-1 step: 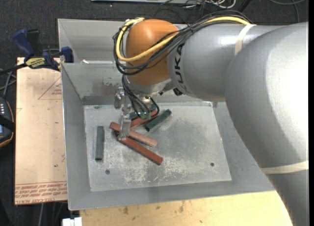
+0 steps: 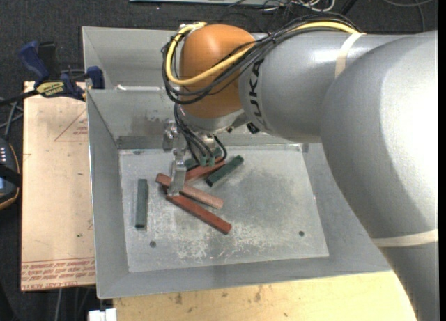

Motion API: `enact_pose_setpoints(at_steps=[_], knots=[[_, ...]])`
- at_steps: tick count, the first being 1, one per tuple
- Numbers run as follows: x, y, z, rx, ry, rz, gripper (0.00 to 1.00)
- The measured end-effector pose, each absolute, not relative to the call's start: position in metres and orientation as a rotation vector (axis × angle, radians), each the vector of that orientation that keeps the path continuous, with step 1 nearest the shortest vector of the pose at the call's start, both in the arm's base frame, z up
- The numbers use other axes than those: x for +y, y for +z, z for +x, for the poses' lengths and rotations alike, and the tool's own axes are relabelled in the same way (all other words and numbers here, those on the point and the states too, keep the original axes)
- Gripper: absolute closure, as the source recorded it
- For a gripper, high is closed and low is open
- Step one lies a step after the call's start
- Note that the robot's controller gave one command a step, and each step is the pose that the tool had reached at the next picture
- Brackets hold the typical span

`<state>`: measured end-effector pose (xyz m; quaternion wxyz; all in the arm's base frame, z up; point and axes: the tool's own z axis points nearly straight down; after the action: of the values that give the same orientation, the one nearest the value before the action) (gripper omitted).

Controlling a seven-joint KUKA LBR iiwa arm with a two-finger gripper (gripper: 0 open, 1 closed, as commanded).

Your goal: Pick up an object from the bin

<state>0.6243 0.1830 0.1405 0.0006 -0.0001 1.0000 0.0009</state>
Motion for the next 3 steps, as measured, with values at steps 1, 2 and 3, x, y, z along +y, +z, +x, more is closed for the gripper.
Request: enact_pose_setpoints(at_steps=[1,2,3], knots=[[0.150,0.095,0.597,3.129,0.006,0.201,0.00],[0.145,0.104,0.585,3.128,0.001,0.312,0.00],[0.141,0.112,0.593,3.123,0.003,0.302,0.00]])
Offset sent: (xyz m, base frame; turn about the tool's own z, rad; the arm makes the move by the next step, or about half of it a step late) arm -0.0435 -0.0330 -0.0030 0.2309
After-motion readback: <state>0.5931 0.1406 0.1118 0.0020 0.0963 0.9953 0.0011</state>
